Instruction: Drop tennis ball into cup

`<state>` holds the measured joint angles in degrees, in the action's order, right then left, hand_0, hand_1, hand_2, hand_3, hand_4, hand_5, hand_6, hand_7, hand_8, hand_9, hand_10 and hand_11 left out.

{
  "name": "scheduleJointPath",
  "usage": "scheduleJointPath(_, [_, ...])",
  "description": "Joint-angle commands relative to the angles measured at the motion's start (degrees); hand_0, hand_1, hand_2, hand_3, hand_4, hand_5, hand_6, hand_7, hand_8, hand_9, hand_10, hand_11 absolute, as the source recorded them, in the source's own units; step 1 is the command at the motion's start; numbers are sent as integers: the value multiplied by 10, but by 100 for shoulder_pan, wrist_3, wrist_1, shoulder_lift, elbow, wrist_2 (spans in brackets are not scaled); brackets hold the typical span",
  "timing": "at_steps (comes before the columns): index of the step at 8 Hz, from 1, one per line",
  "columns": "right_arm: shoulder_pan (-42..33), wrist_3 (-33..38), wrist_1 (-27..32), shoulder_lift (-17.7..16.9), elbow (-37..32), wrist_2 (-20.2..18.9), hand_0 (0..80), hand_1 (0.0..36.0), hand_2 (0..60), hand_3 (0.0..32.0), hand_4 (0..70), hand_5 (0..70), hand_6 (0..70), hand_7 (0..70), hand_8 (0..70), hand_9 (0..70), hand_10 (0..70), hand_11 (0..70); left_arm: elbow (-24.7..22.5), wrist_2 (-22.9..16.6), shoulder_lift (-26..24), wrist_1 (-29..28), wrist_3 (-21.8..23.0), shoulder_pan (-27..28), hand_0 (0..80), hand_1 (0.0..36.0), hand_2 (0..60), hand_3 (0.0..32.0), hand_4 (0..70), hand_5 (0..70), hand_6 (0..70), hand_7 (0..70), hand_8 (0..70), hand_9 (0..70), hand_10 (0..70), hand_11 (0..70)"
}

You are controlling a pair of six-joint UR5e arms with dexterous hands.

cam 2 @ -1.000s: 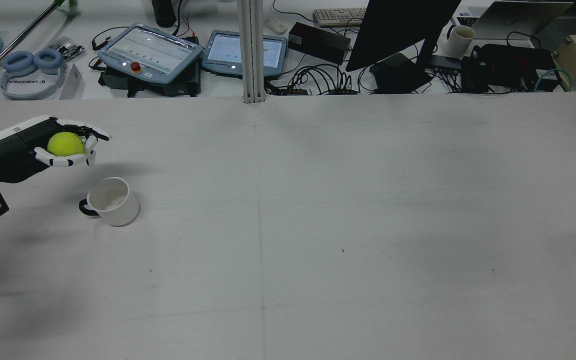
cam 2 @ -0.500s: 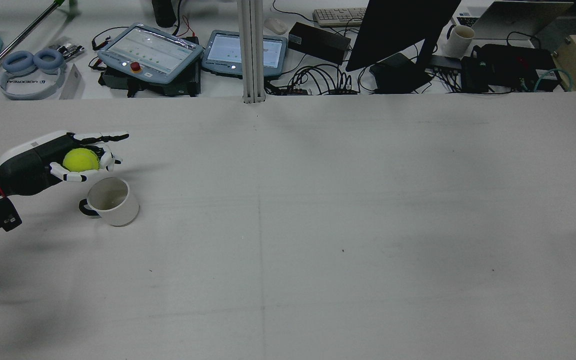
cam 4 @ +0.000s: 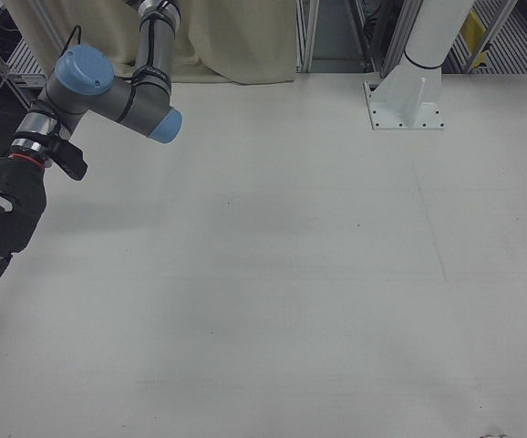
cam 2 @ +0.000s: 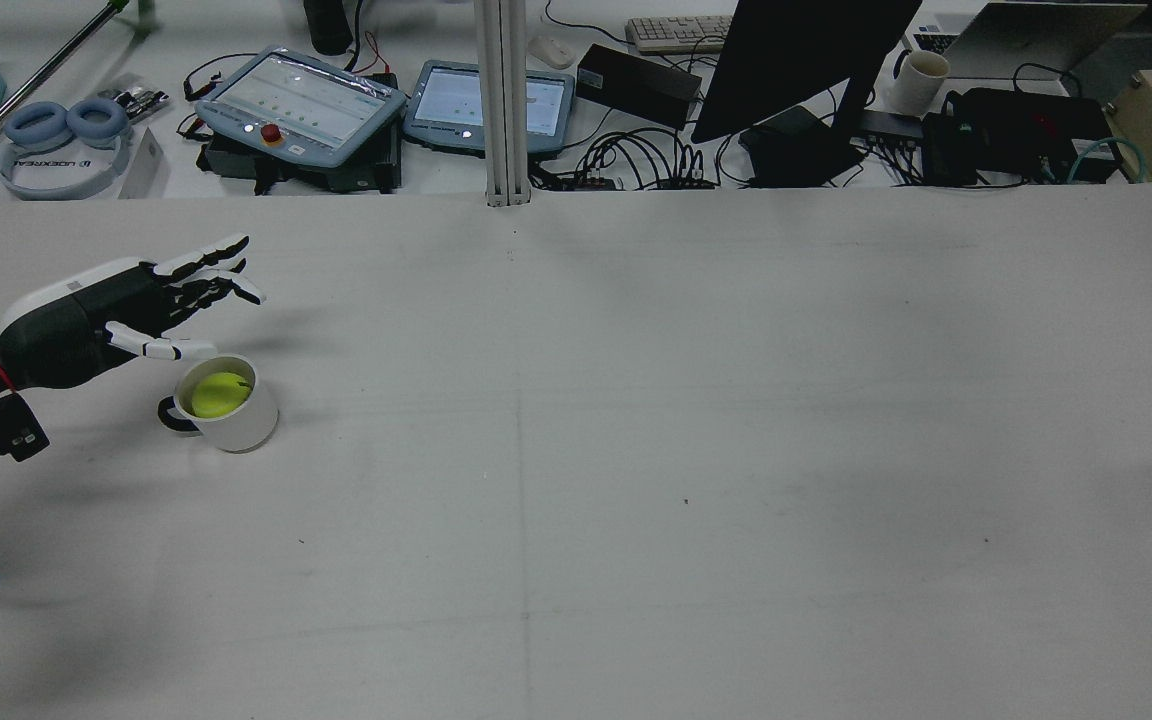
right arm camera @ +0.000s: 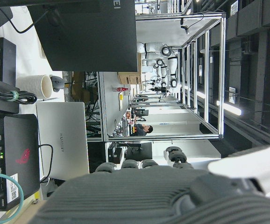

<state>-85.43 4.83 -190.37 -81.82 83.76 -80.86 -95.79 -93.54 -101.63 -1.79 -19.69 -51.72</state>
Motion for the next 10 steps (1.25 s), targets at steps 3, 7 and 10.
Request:
scheduleJointPath(3, [0,0,0,0,0,0,0,0,0,0,0,0,0,0,0,0,0,0,-264,-85,3,72,70,-66,517,287,300,0,36,29,5,221,0,30,0,1])
scheduleJointPath(7, [0,0,0,0,-8,0,0,0,0,0,0,0,0,0,0,0,0,0,-92,195,-680,925,79,-1338,431,190,308,0,62,2,5,256,0,37,0,0])
scheduleJointPath(10, [0,0,0,0,9,0,0,0,0,0,0,0,0,0,0,0,0,0,516,266,-1025,1233,79,-2375,465,220,283,0,23,7,4,230,0,32,0,0])
